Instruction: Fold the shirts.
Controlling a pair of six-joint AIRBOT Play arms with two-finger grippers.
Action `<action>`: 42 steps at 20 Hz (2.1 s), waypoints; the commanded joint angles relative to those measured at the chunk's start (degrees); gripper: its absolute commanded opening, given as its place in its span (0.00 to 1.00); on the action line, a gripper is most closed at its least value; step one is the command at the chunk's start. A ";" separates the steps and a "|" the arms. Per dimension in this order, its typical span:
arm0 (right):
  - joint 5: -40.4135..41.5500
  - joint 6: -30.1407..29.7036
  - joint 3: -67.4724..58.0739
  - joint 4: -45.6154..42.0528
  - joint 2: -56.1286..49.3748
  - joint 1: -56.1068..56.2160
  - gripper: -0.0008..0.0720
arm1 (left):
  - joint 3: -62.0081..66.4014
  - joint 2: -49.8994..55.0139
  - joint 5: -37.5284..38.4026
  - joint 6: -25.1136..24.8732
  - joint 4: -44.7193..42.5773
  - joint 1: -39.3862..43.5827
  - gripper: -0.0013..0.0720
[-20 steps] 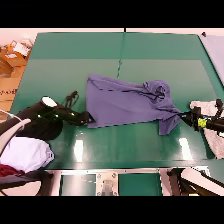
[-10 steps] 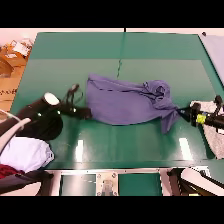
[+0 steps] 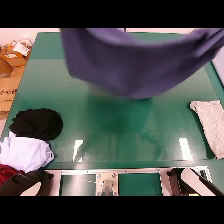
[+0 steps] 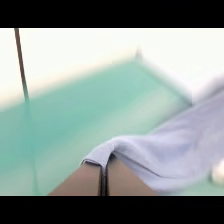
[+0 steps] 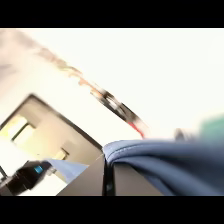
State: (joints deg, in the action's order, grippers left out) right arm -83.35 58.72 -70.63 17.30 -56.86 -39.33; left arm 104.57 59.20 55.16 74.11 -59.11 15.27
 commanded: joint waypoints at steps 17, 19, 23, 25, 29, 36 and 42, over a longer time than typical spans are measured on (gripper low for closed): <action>24.83 -1.25 -4.35 -33.77 5.38 5.97 0.04 | 2.97 9.07 -3.61 9.88 -23.17 -0.28 0.04; 28.85 -5.22 -0.55 -35.12 -0.90 11.32 0.04 | 2.97 17.49 -5.05 11.39 -20.11 -2.54 0.04; 35.23 -8.39 -1.40 -34.73 -18.80 18.10 0.04 | 3.30 34.10 -9.20 11.28 -9.31 -9.05 0.04; 35.54 -8.41 -3.26 -34.71 -28.26 19.74 0.04 | 3.28 40.92 -10.49 6.75 -3.72 -10.36 0.04; 35.54 -8.39 -4.39 -34.32 -40.09 21.09 0.04 | 3.28 49.99 -10.56 -2.60 6.10 -9.35 0.04; 16.83 -1.88 -5.62 -35.58 -40.54 7.58 0.25 | 5.33 51.10 8.66 1.03 7.61 -12.87 0.87; 6.91 -0.83 9.25 -45.55 -30.40 -6.23 0.06 | 9.94 50.97 27.21 3.76 7.87 -18.78 0.04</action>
State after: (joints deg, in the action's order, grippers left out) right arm -72.34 56.86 -68.95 -20.86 -92.53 -39.92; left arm 113.01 110.13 72.40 76.64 -51.83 -1.26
